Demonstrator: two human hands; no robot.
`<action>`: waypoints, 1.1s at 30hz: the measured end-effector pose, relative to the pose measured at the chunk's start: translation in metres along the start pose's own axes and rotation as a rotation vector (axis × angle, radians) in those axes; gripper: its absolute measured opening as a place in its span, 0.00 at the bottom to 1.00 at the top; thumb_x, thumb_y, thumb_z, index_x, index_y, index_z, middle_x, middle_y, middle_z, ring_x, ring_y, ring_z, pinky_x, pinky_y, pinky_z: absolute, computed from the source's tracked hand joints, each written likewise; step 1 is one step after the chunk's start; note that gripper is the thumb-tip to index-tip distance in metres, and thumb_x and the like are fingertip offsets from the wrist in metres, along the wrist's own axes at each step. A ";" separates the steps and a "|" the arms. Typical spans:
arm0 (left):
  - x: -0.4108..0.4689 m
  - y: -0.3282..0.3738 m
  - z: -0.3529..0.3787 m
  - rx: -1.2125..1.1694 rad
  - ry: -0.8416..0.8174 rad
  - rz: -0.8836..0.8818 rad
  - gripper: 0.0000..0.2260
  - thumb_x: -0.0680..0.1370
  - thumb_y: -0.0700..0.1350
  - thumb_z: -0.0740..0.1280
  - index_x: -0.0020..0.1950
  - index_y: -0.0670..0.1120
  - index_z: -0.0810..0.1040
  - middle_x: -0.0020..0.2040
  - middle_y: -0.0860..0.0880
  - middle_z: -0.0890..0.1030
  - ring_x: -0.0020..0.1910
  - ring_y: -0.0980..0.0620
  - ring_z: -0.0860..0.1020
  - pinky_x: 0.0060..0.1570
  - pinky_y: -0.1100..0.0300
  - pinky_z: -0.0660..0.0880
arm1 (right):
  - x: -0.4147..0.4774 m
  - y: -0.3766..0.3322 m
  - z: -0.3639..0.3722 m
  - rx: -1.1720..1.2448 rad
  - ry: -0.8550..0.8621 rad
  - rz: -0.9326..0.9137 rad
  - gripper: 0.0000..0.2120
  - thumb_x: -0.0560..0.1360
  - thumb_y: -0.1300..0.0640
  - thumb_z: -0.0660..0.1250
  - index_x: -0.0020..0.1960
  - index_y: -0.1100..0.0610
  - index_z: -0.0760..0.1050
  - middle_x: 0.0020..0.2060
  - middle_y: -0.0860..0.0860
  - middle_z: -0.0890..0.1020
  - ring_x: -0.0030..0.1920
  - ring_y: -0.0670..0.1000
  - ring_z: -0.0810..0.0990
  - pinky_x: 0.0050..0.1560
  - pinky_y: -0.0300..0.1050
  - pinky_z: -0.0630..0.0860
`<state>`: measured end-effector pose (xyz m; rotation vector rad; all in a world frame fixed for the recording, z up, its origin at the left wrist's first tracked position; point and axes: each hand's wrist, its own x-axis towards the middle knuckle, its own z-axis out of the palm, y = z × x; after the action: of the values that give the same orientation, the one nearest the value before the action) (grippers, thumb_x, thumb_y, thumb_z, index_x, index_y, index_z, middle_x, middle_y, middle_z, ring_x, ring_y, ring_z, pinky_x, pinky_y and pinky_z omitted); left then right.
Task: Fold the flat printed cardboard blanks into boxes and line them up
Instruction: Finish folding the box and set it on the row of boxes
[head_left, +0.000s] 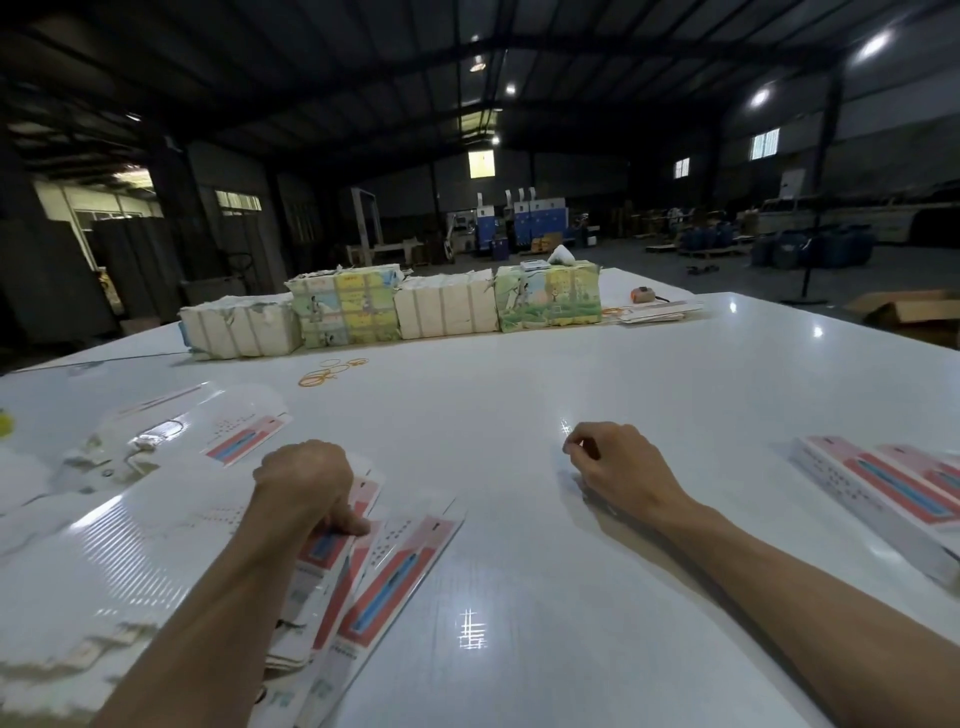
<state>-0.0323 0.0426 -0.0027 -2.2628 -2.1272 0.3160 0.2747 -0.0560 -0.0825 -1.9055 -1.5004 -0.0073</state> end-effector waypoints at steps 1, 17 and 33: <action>0.000 -0.001 0.000 -0.042 -0.009 -0.008 0.39 0.63 0.66 0.82 0.65 0.45 0.75 0.54 0.46 0.82 0.53 0.47 0.81 0.62 0.49 0.80 | -0.001 0.000 0.000 0.006 0.000 -0.002 0.10 0.82 0.55 0.62 0.48 0.49 0.82 0.35 0.40 0.82 0.41 0.43 0.79 0.41 0.46 0.74; 0.003 0.031 -0.017 -0.849 0.047 0.442 0.13 0.76 0.51 0.78 0.55 0.45 0.83 0.39 0.51 0.87 0.37 0.52 0.87 0.35 0.61 0.79 | 0.000 -0.005 -0.003 0.105 0.106 -0.095 0.08 0.82 0.58 0.64 0.52 0.51 0.83 0.33 0.44 0.82 0.38 0.50 0.81 0.45 0.52 0.80; -0.004 0.136 0.059 -1.457 -0.416 0.888 0.18 0.77 0.57 0.70 0.62 0.49 0.76 0.47 0.46 0.87 0.42 0.45 0.87 0.42 0.59 0.82 | 0.003 -0.008 -0.007 0.207 0.152 -0.286 0.14 0.84 0.49 0.66 0.66 0.50 0.83 0.62 0.43 0.74 0.67 0.44 0.72 0.55 0.51 0.84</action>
<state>0.0923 0.0212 -0.0807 -4.0869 -1.2540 -1.3383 0.2716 -0.0567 -0.0724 -1.4845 -1.5905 -0.1195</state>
